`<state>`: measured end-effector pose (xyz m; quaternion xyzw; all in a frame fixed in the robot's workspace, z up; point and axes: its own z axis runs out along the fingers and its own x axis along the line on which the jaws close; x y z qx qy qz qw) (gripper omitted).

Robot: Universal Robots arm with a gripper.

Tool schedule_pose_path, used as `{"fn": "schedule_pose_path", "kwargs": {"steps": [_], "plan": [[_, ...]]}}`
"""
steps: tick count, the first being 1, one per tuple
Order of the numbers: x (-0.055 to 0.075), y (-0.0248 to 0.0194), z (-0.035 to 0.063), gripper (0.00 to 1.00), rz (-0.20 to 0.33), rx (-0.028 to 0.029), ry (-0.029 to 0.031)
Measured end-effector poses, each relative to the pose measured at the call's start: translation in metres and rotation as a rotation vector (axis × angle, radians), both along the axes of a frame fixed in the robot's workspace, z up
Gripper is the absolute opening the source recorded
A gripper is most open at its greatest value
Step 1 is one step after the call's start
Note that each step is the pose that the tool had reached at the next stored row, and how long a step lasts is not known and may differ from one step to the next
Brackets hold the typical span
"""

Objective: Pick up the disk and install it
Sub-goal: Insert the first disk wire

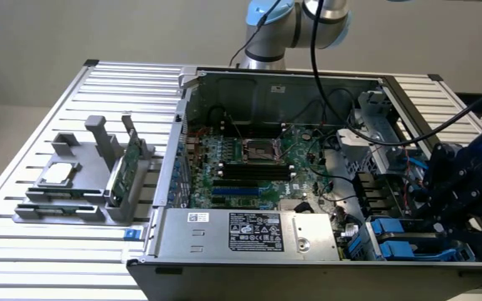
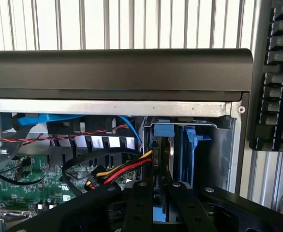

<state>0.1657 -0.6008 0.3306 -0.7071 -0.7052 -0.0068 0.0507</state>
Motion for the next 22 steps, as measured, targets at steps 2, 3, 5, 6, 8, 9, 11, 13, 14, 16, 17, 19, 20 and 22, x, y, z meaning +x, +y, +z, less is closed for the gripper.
{"fn": "schedule_pose_path", "kwargs": {"steps": [2,3,5,6,8,9,11,13,14,16,17,19,20,22], "plan": [[0.000,0.0000,0.0027,0.31,0.000,-0.0007,0.0002],[0.000,0.0000,0.0048,0.31,0.000,-0.0005,0.0003],[0.000,0.0000,0.0082,0.31,0.000,-0.0004,0.0005],[-0.001,0.0000,0.0093,0.31,0.000,0.0001,0.0010],[-0.003,0.0001,0.0103,0.31,0.000,0.0019,0.0055],[-0.005,0.0001,0.0106,0.31,0.000,0.0029,0.0086],[-0.009,0.0001,0.0108,0.31,0.000,0.0043,0.0157],[-0.013,0.0003,0.0108,0.31,0.000,0.0060,0.0222],[-0.015,0.0005,0.0109,0.31,0.000,0.0065,0.0245],[-0.017,0.0010,0.0110,0.31,0.000,0.0073,0.0277],[-0.017,0.0014,0.0110,0.31,0.000,0.0074,0.0281],[-0.018,0.0023,0.0111,0.31,0.000,0.0073,0.0283],[-0.018,0.0022,0.0111,0.31,0.000,0.0072,0.0283],[-0.018,0.0022,0.0111,0.31,0.000,0.0072,0.0282]]}}
